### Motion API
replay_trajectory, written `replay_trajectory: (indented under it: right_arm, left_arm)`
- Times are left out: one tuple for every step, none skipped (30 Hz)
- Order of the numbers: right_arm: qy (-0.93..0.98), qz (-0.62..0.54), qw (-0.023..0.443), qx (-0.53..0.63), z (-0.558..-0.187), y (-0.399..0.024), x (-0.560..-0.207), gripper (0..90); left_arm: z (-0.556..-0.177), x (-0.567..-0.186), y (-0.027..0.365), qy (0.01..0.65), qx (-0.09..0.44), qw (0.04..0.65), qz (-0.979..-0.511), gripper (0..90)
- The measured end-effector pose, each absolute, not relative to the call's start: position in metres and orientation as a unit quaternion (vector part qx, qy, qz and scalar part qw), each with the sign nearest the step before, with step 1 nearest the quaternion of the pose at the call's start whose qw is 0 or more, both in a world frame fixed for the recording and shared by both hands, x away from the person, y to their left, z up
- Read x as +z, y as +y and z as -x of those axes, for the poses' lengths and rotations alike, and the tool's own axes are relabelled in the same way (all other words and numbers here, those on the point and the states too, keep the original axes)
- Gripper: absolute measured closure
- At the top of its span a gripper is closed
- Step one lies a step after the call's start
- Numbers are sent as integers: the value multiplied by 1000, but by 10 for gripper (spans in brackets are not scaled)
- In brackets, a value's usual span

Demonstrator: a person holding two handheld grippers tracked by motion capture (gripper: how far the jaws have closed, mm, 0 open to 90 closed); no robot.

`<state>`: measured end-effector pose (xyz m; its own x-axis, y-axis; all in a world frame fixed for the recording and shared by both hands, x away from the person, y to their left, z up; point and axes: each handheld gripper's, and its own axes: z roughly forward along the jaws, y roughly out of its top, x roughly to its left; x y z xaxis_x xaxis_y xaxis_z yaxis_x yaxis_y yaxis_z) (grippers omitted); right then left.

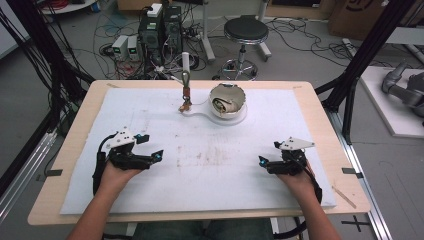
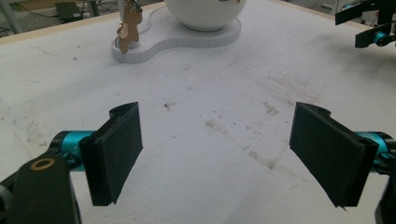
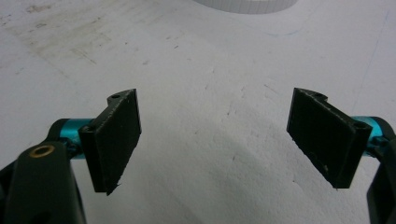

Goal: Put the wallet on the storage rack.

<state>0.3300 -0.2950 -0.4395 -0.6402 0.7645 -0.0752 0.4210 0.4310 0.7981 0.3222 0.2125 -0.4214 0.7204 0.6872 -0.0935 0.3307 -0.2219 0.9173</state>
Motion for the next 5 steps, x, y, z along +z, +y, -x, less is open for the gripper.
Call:
replay_trajectory:
  right_arm:
    - [816, -363, 220, 391, -330, -295, -440, 179]
    - [816, -363, 220, 391, -330, -295, -440, 179]
    - [817, -364, 219, 389, -331, -296, -440, 179]
    - [817, -364, 219, 389, -331, -296, -440, 179]
    - [817, -364, 219, 390, -331, -296, -441, 179]
  left_arm:
    - [-322, -422, 213, 335, 169, 527, -762, 172]
    - [-323, -422, 213, 334, 169, 526, -763, 172]
    - [-323, -421, 214, 333, 169, 526, -764, 172]
    - [-323, -421, 214, 332, 170, 526, -764, 172]
    - [-323, -421, 214, 333, 170, 527, -763, 172]
